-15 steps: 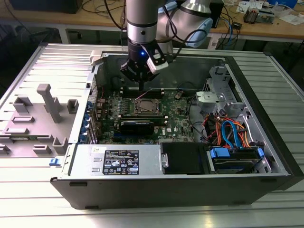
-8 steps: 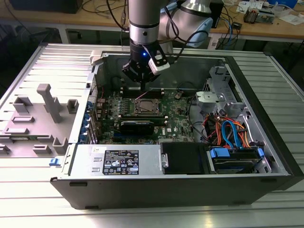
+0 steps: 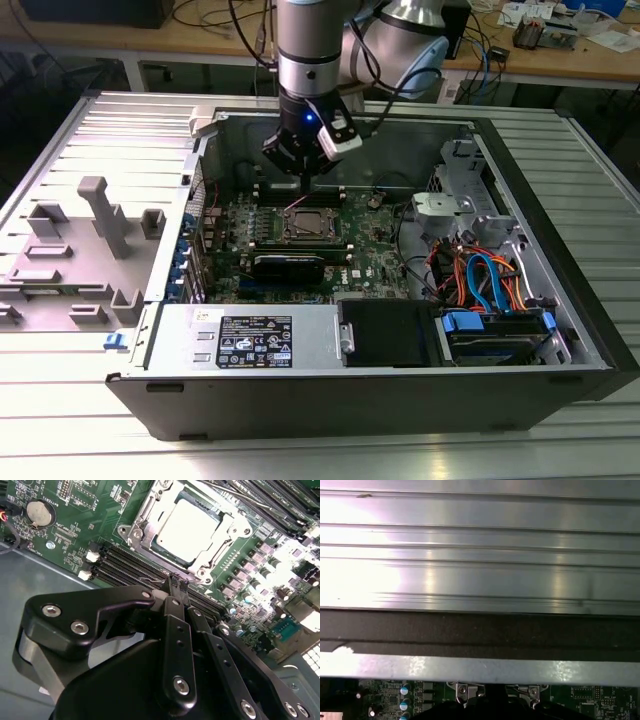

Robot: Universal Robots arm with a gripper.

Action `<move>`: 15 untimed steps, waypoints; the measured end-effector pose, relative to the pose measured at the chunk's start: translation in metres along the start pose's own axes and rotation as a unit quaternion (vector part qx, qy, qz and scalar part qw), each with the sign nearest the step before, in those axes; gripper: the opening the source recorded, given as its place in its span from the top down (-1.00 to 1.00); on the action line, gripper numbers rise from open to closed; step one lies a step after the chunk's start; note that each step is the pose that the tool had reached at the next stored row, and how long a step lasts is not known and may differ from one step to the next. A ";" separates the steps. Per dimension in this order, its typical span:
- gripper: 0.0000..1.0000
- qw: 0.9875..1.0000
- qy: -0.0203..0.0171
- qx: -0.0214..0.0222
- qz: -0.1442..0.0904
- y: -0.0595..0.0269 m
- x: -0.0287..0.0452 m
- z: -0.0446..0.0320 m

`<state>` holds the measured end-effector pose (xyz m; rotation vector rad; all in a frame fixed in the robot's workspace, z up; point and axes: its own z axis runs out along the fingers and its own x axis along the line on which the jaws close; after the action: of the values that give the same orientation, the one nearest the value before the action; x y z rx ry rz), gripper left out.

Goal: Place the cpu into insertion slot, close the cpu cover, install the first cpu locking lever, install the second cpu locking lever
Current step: 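Install the first cpu locking lever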

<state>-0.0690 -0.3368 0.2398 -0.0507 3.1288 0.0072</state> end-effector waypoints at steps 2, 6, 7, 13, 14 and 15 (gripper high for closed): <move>0.79 1.000 0.000 0.000 0.000 0.0001 0.0000 0.0008; 0.79 1.000 0.000 0.000 0.000 0.0027 0.0000 0.0020; 0.79 1.000 0.000 0.000 0.000 0.0037 -0.0001 0.0022; 0.79 1.000 0.000 0.000 0.000 0.0059 -0.0030 0.0051; 0.79 1.000 0.000 0.000 0.000 0.0062 -0.0037 0.0055; 0.79 1.000 0.000 0.000 0.000 0.0065 -0.0046 0.0060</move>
<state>-0.0645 -0.3301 0.2339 -0.0508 3.1289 0.0071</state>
